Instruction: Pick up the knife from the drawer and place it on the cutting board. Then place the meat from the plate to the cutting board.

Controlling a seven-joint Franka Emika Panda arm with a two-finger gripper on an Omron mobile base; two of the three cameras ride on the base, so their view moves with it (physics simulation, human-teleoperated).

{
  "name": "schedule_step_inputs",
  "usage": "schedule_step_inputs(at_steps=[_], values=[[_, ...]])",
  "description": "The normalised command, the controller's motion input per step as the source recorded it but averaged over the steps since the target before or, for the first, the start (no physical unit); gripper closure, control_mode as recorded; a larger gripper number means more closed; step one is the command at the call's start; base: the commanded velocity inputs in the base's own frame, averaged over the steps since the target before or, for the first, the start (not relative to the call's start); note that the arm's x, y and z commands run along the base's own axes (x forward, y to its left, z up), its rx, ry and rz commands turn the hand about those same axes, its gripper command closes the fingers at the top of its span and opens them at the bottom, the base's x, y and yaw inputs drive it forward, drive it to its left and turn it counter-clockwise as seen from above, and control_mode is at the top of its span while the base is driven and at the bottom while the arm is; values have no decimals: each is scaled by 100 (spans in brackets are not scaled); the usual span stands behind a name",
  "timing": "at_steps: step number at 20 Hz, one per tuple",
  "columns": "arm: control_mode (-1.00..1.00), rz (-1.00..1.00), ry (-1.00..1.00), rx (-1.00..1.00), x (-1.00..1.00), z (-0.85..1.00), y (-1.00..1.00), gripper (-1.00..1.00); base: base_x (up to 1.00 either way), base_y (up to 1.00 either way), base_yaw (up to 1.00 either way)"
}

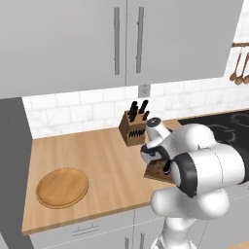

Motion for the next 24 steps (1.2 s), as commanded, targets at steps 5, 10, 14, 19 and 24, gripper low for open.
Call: schedule_step_inputs(at_steps=[5, 10, 14, 19, 24], values=[[-100, 0, 0, 0, 8, 0, 0, -100, 0, 0, 0], [-100, -1, 0, 0, -34, 9, -18, -100, 0, 0, 0], [-100, -4, 7, 5, 0, -24, -13, -100, 0, 0, 0], [-100, 0, 0, 3, 5, -3, -2, -100, 0, 0, 0], [-100, 0, 1, -1, 3, -17, 3, -100, 0, 0, 0]])
